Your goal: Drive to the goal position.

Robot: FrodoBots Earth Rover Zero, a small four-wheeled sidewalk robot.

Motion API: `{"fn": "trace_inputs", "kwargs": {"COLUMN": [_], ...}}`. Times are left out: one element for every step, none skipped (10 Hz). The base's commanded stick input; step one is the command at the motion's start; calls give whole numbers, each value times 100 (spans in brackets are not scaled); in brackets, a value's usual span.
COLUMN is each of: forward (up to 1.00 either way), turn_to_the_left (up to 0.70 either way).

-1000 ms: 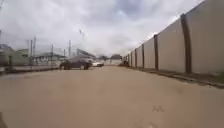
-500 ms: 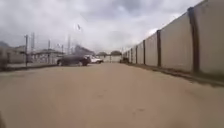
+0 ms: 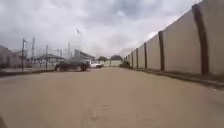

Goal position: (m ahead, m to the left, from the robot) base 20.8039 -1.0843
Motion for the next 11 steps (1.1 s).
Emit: {"fn": "trace_inputs", "kwargs": {"forward": [100,100,100,100,100,100,100,100,100,100,100], "turn_to_the_left": [0,0,0,0,0,0,0,0,0,0,0]}}
